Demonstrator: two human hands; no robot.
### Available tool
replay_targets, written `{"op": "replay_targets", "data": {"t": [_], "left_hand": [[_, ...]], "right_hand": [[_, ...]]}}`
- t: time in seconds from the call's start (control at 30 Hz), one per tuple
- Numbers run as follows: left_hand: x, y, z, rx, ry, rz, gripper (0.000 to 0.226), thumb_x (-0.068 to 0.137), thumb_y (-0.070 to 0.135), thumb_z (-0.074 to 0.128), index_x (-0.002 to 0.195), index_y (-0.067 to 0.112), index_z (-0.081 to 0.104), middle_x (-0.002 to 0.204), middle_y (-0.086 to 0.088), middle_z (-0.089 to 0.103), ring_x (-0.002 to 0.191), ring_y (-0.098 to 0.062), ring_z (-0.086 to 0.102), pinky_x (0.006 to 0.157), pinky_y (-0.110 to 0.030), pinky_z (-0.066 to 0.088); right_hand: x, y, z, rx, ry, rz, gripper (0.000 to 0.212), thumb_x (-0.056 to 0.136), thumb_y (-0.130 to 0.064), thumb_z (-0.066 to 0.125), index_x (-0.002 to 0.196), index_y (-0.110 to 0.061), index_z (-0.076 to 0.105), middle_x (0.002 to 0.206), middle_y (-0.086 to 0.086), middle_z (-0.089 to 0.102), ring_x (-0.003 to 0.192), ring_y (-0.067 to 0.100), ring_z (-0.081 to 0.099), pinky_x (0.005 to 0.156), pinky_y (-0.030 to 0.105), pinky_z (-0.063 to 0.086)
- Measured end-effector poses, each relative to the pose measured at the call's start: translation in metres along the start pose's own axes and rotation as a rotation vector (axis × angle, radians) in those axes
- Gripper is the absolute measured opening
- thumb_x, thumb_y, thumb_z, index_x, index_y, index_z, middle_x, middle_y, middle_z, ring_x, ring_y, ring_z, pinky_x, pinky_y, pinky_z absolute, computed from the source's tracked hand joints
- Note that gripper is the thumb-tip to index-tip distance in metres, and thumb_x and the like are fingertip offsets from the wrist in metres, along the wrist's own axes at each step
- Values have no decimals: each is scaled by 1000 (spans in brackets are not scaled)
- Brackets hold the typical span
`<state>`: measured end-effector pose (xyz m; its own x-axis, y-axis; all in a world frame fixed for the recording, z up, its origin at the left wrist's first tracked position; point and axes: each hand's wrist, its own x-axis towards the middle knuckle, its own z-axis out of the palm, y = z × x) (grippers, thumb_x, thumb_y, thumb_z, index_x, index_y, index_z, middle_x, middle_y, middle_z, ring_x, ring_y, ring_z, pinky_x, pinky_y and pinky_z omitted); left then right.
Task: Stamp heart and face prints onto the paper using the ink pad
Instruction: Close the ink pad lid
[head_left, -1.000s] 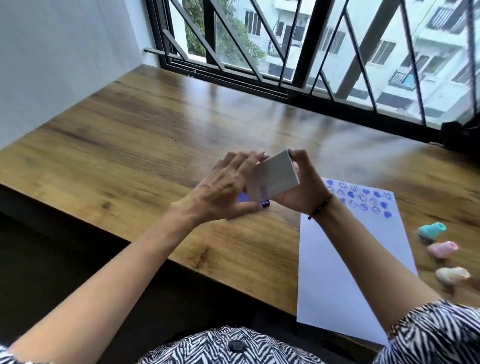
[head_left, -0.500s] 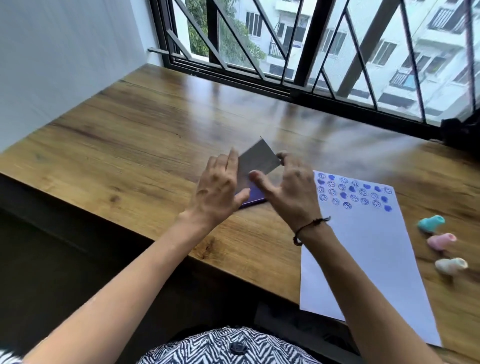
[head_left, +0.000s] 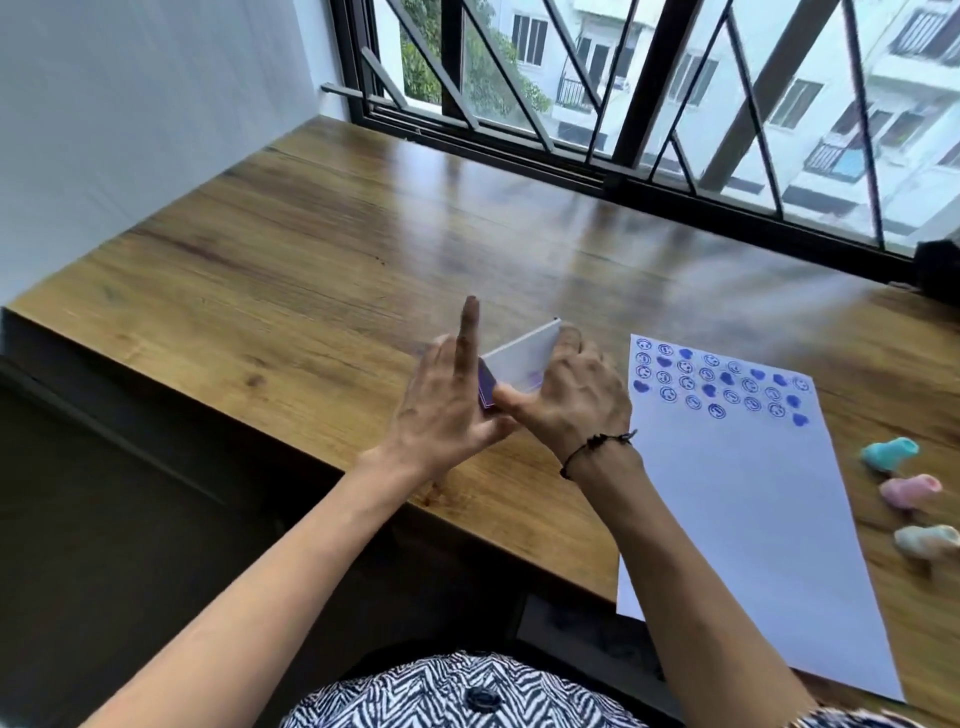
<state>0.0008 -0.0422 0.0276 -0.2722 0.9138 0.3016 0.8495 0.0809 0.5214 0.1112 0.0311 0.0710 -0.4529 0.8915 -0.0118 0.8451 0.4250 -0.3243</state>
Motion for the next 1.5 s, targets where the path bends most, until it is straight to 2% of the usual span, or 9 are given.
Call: {"op": "replay_targets", "data": {"t": [0.1, 0.2, 0.33, 0.43, 0.57, 0.77, 1.0, 1.23, 1.5], "left_hand": [[-7, -19, 6, -77, -73, -148, 125, 63, 37, 77, 133, 26, -26, 141, -22, 35, 128, -32, 34, 104, -32, 28], [-9, -27, 16, -95, -63, -180, 114, 66, 31, 75, 132, 28, -18, 141, -16, 38, 127, -29, 34, 106, -30, 24], [-4, -25, 26, -84, 4, -190, 104, 70, 33, 68, 133, 26, -14, 139, -8, 43, 124, -27, 36, 106, -37, 27], [-2, -23, 32, -38, 22, -204, 102, 72, 31, 64, 135, 23, -16, 139, -1, 43, 122, -25, 35, 100, -35, 24], [-3, -24, 36, 0, 47, -211, 99, 74, 27, 61, 141, 12, -11, 138, -1, 43, 120, -26, 37, 98, -36, 26], [-7, -23, 35, 16, 56, -188, 96, 73, 21, 59, 143, 13, -6, 136, -2, 46, 121, -25, 39, 101, -40, 29], [-7, -22, 36, 17, 62, -206, 96, 73, 19, 59, 143, 13, -6, 136, 0, 47, 121, -23, 37, 102, -36, 27], [-7, -24, 36, 0, 47, -218, 95, 71, 17, 57, 143, 14, -5, 135, 2, 47, 121, -21, 36, 103, -35, 25], [-8, -26, 37, -41, 53, -229, 97, 70, 18, 58, 143, 16, -5, 133, 4, 49, 120, -20, 37, 99, -29, 22]], "right_hand": [[-2, 3, 10, -36, -24, 27, 85, 65, -61, 60, 125, -7, 35, 125, 18, 51, 116, 35, 46, 92, 43, 41], [-1, 1, 20, -68, -24, 35, 85, 64, -62, 58, 127, -9, 35, 125, 18, 51, 116, 35, 42, 90, 43, 39], [2, -2, 29, -23, -16, 53, 83, 67, -58, 60, 126, -5, 36, 122, 21, 51, 114, 37, 42, 91, 43, 39], [3, -2, 34, -28, -7, 67, 80, 68, -57, 59, 123, -4, 38, 121, 23, 52, 112, 38, 43, 91, 43, 39], [4, -3, 36, -71, -5, 72, 78, 70, -59, 56, 122, -4, 39, 121, 24, 53, 113, 39, 44, 90, 44, 40], [4, -5, 38, -90, -11, 54, 78, 73, -60, 55, 124, -4, 37, 121, 24, 51, 113, 39, 44, 90, 44, 39], [6, -2, 39, -89, 1, 24, 78, 73, -58, 57, 123, -1, 38, 116, 26, 54, 107, 38, 46, 90, 41, 39], [12, 0, 39, -110, -35, -6, 76, 74, -60, 54, 122, -3, 39, 117, 24, 53, 109, 37, 44, 90, 40, 39], [16, 5, 41, -158, -5, -80, 89, 71, -70, 50, 128, -3, 36, 116, 23, 54, 108, 36, 43, 88, 41, 39]]}}
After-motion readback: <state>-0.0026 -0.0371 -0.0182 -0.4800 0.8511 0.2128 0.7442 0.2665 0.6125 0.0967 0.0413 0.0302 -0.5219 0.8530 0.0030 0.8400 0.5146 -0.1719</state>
